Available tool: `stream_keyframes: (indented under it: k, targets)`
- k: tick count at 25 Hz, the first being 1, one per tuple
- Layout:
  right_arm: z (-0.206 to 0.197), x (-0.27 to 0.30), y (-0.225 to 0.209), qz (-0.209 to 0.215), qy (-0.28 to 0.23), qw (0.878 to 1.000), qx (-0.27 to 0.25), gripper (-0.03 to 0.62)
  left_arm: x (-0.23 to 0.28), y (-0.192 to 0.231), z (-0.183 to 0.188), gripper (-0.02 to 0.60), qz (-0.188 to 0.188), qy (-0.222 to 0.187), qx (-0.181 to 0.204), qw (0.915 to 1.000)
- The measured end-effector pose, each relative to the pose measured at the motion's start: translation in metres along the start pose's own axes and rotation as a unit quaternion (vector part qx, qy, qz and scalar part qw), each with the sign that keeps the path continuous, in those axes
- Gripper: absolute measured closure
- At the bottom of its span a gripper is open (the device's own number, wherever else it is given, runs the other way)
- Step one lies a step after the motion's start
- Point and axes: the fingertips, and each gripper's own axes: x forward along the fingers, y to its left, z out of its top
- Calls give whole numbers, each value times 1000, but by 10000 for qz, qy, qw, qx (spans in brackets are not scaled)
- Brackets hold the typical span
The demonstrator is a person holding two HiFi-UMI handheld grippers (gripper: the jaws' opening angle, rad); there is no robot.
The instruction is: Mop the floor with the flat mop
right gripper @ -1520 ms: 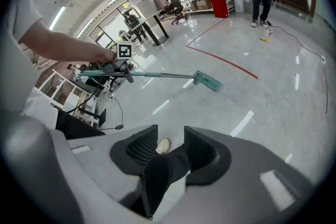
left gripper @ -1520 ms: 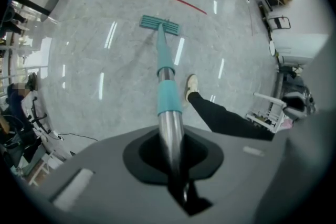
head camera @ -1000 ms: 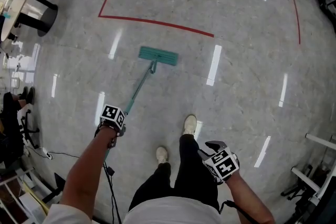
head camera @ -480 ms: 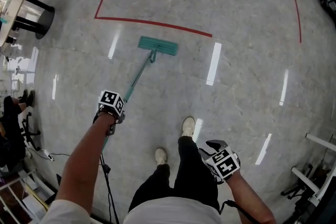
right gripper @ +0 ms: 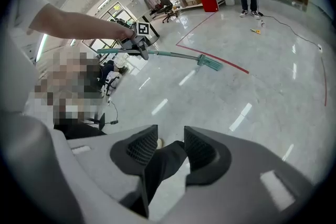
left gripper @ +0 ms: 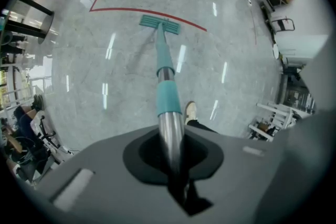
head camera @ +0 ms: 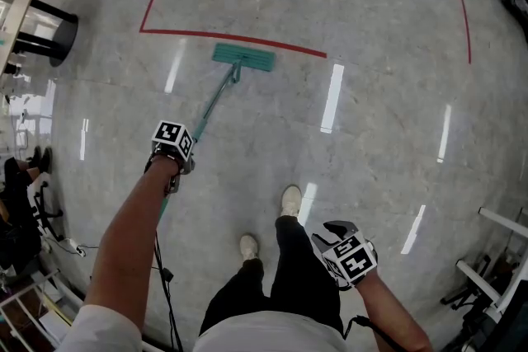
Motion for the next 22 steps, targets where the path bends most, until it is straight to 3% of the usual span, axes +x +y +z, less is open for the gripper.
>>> stream_keyframes:
  k: [14,22]
  targets:
    - [-15,-7,-11,-48,96,9997,201,434,-12,-24,58,538,-11,-132,-98,9999]
    - [-9,-1,-5,-54,11,9999,126,434,-8,-32,45,540,-262,-379,-219,9987]
